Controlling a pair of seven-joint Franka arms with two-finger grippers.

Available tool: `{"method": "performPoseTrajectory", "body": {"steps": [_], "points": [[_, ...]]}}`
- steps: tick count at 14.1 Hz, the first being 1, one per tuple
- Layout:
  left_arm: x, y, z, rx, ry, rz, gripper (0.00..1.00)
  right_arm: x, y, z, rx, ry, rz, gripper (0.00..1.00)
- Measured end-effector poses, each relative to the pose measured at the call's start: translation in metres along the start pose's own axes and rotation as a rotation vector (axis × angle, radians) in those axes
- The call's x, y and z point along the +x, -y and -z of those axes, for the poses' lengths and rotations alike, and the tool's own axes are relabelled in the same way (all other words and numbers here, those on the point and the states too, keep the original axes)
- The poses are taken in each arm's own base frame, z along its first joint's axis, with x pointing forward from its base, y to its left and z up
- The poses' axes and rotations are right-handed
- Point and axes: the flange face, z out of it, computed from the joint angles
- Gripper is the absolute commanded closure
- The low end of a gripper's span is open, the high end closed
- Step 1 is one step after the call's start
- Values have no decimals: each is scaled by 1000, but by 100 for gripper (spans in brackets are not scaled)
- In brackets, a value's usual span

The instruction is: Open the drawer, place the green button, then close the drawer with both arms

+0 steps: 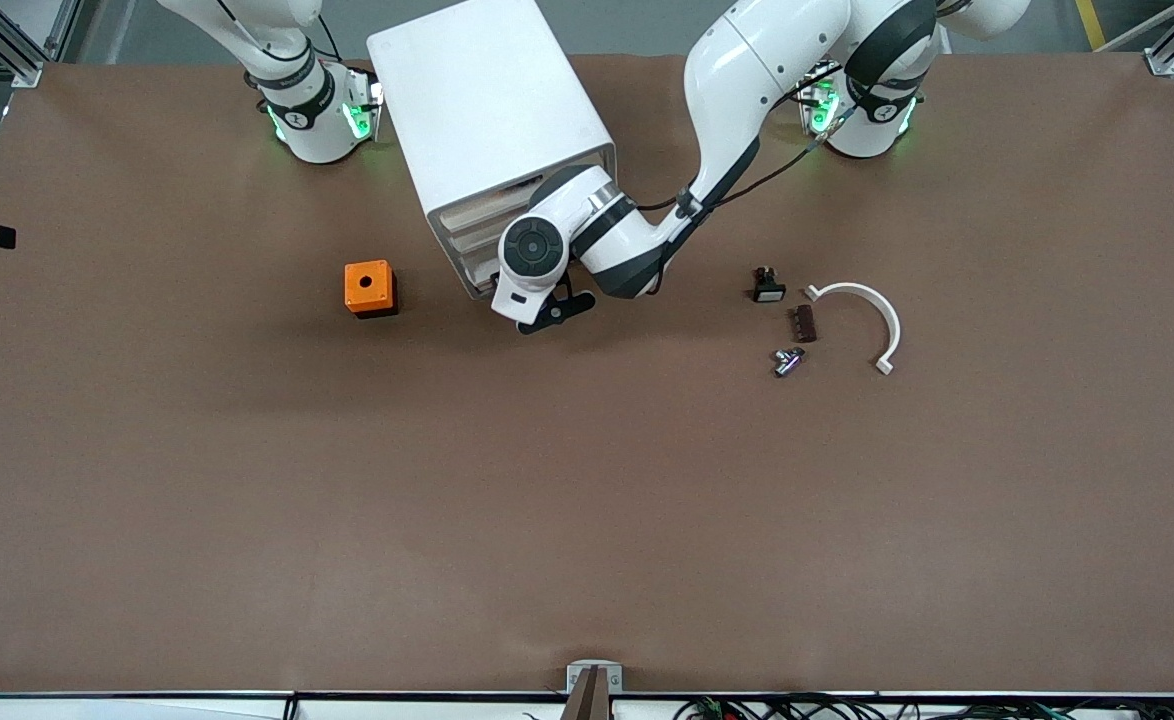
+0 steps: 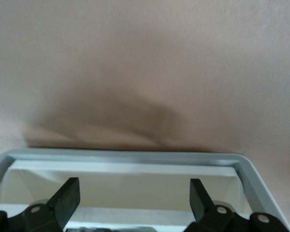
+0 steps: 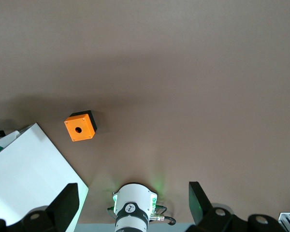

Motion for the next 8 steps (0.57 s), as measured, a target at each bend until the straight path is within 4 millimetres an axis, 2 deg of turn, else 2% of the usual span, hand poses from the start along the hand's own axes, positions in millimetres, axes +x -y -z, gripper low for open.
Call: {"method": "performPoseTrajectory", "body": {"steps": [3,5,8], "points": [[-4,0,-2,-9,56,26,0,-12,28,15,-22,-32,45,0],[-5,0,-3,-8,74,33,0,-11,44,17,-44,-57,70,0],[-4,1,-2,-8,77,35,0,-14,47,12,-54,-125,77,0]]}}
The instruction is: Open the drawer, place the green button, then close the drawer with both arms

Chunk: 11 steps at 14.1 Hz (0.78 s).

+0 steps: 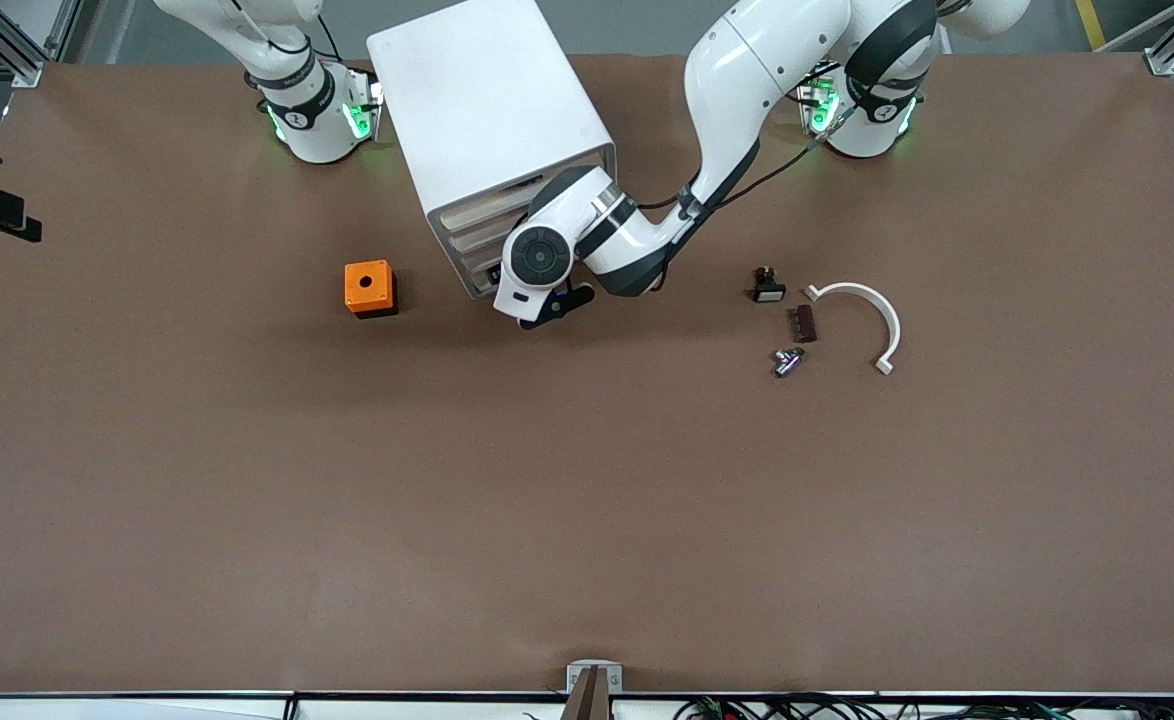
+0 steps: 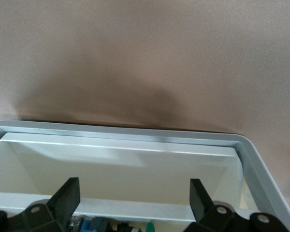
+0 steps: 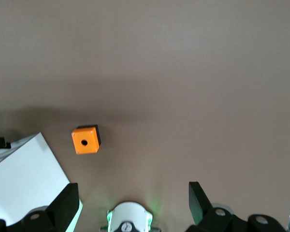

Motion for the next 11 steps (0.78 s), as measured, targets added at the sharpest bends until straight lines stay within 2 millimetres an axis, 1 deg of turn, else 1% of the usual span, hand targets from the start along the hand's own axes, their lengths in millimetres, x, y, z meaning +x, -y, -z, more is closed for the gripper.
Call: {"method": "performPoseTrajectory", "body": {"steps": [3,4,6,7,8,10,11], "points": [[1,0,3,-2,2,3,0,-22,-1,-1,-4,-50,-6,0],[4,1,7,-8,1,6,0,-30,-1,0,-5,-58,-6,0],[15,3,25,-29,-9,18,0,-39,-1,2,-5,-69,-8,0],[22,5,38,-39,-30,19,0,-40,-1,2,-5,-74,-9,0],[32,8,54,-51,-60,20,0,-41,-2,3,-6,-80,-11,0],[49,19,100,-72,-109,28,0,-38,-4,4,-9,-102,-15,0],[56,28,127,-82,-138,33,0,-37,-7,4,-10,-116,-19,0]]}}
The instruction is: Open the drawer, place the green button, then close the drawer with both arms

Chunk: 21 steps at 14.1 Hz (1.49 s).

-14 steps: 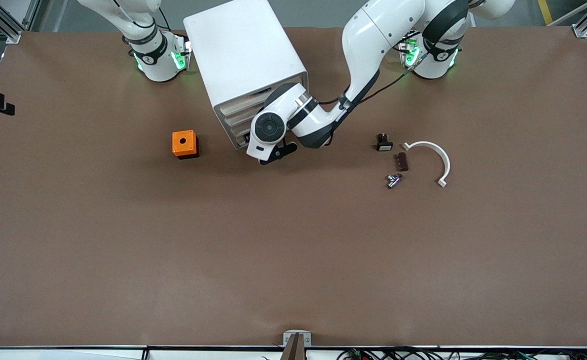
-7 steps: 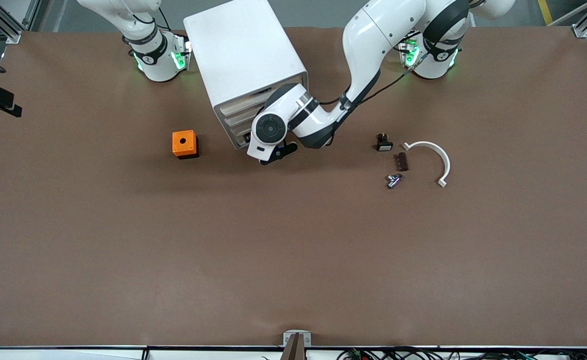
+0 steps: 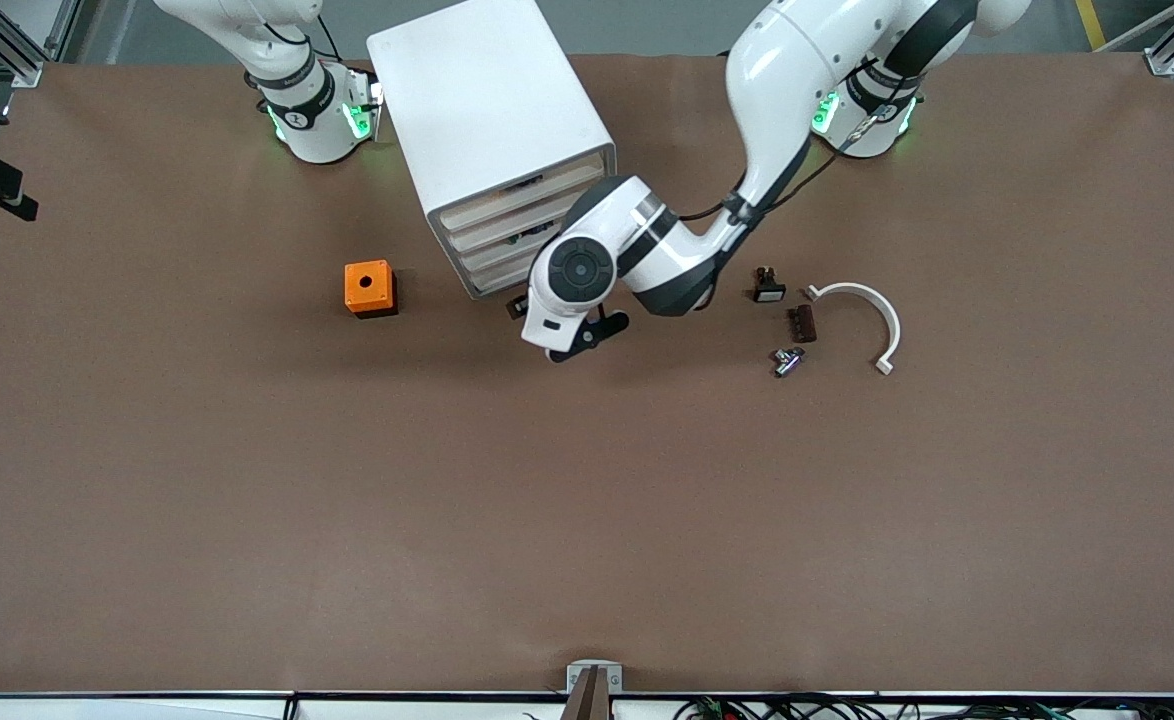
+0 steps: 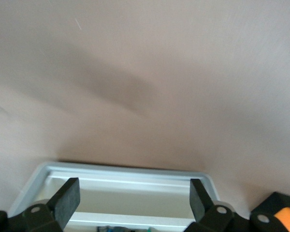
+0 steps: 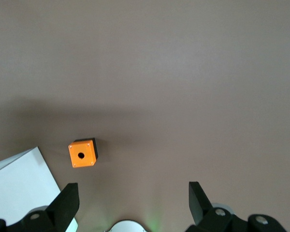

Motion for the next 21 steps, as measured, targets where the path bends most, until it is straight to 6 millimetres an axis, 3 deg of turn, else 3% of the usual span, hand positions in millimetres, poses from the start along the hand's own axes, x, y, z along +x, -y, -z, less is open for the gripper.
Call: {"method": "performPoseTrajectory", "body": {"steps": [3,6,12,16,21], "points": [[40,29,90,-54,-48,13,0,-3,-6,5,-2,-21,-11,0],[83,80,168,-54,-59,-10,0,-14,-5,17,-3,-37,-9,0],[161,230,303,-37,-62,-155,0,-16,-1,7,8,-13,0,0],[179,308,340,-50,-98,-255,0,-23,-1,4,13,-9,0,0],[143,333,361,-54,-211,-249,0,-27,0,10,9,-43,3,0]]}}
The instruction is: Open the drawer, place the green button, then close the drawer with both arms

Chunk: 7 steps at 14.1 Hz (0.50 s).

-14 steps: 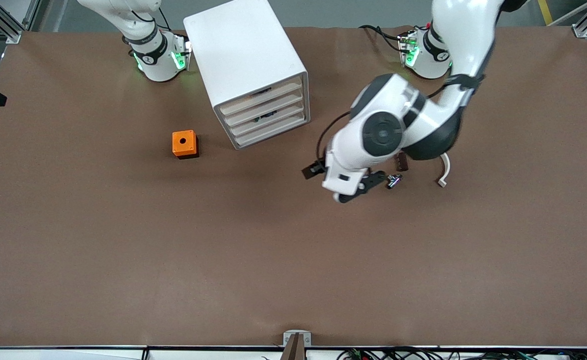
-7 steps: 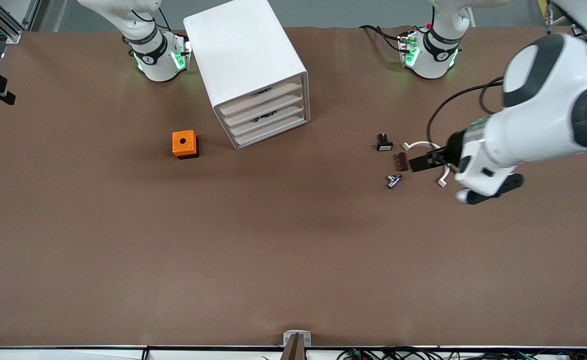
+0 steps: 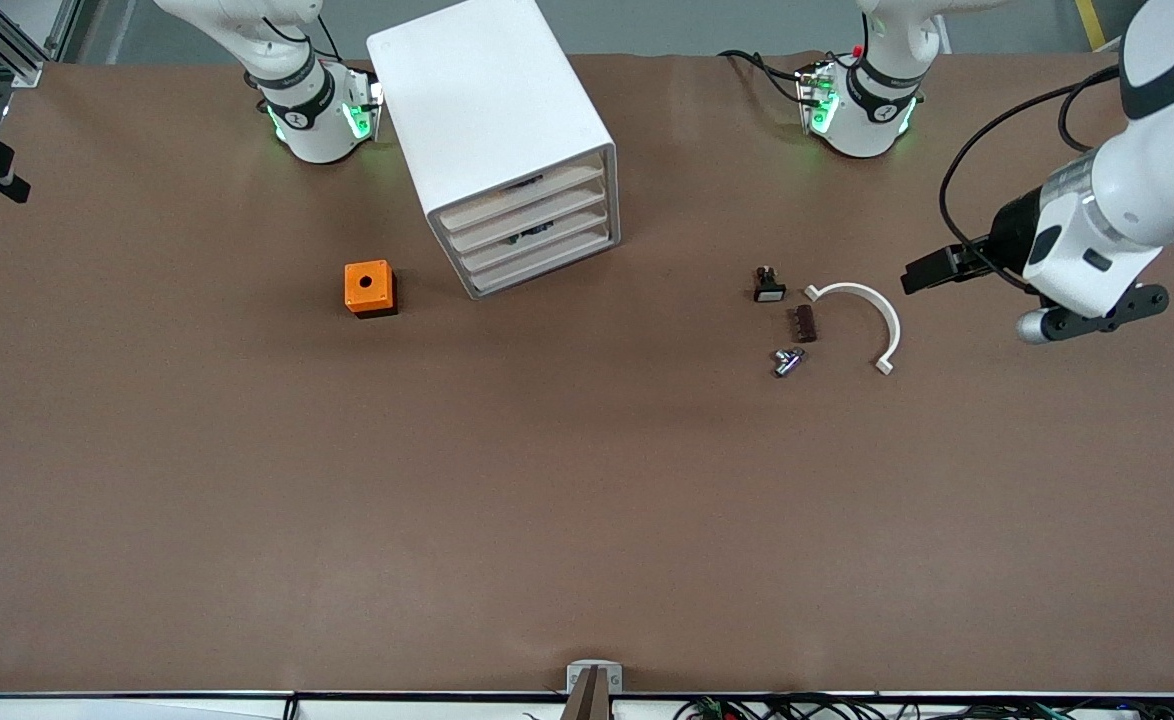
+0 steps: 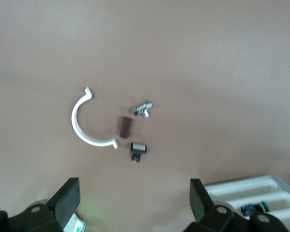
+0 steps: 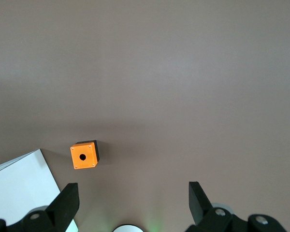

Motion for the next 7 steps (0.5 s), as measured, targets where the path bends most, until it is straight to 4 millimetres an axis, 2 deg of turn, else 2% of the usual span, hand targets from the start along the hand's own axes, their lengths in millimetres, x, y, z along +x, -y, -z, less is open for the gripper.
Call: {"method": "performPoseTrajectory", "body": {"steps": [2,3,7], "points": [[-8,4,0,-17,-89,10,0,0,0,0,-1,-4,7,0],[-10,12,-2,-19,-112,26,0,0,-1,1,-1,-7,15,0],[0,68,20,-22,-163,30,0,0,-5,0,-1,-9,30,0]]}}
